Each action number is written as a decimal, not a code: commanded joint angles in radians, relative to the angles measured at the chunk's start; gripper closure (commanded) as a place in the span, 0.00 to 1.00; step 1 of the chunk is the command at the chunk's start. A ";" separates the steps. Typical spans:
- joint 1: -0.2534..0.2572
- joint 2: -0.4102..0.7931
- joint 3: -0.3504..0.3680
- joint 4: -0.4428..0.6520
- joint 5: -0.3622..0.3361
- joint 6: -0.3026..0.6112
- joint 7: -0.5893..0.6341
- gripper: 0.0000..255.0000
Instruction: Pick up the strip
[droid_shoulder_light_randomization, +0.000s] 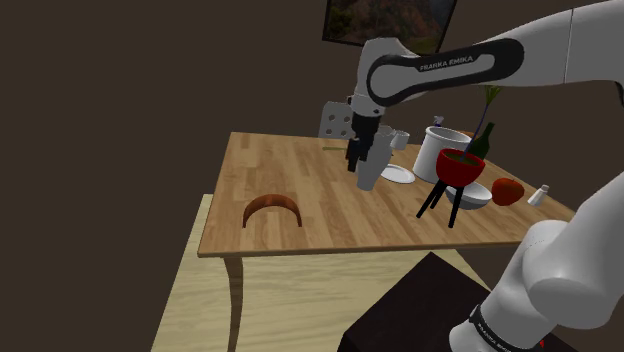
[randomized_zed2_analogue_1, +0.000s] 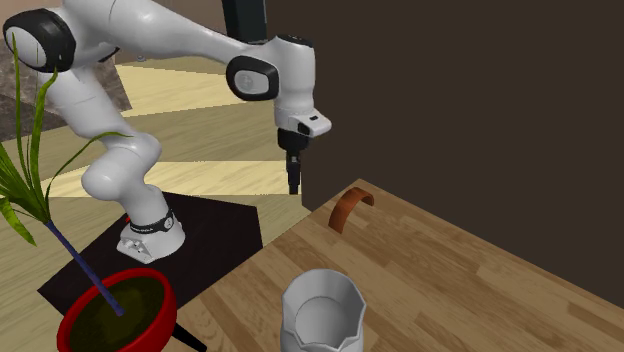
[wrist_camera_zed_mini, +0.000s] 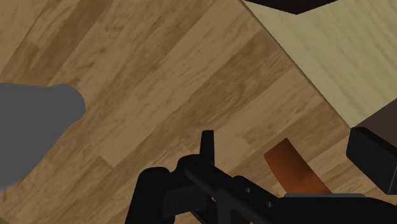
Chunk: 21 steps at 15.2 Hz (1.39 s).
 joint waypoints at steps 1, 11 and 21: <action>0.014 0.071 0.005 0.038 0.010 0.038 -0.040 0.00; 0.066 0.384 0.059 0.259 0.049 0.149 -0.211 0.00; 0.108 0.635 0.120 0.482 0.047 0.192 -0.325 0.00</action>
